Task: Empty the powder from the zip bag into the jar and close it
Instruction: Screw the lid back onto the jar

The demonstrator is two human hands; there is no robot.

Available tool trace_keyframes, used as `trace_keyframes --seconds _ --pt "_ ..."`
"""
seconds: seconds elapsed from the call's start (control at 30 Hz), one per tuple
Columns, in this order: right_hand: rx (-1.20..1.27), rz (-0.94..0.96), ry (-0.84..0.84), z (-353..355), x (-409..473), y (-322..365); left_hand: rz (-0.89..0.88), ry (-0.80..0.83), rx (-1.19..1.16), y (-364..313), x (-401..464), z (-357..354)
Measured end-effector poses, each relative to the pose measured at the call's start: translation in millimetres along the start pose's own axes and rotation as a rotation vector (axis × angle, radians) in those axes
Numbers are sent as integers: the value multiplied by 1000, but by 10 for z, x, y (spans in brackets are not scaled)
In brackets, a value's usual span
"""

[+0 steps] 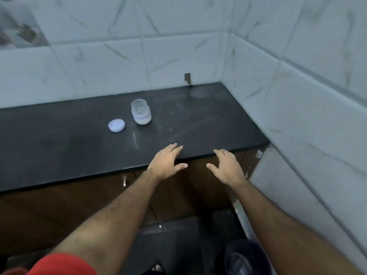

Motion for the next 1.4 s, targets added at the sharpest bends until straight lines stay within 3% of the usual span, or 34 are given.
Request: trace_keyframes --seconds 0.37,0.8,1.17,1.4 --pt "118 9 5 -603 1159 1228 86 -97 -77 1573 568 547" --pt "225 71 188 -1377 2412 1713 308 -111 -212 2614 1098 382" --pt "461 18 310 -1770 3253 1722 516 -116 -333 3025 1552 205" --pt "611 43 362 -2012 3471 1878 542 -120 -607 3130 1799 114"
Point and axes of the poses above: each hand's wrist, its own x-axis towards the middle knuckle, its own z-axis out of the back of the hand, y = z × x, the point moved 10 cm from there along x, towards the middle knuckle, and after that the axes turned 13 degrees about x, right-handed, at the moved point
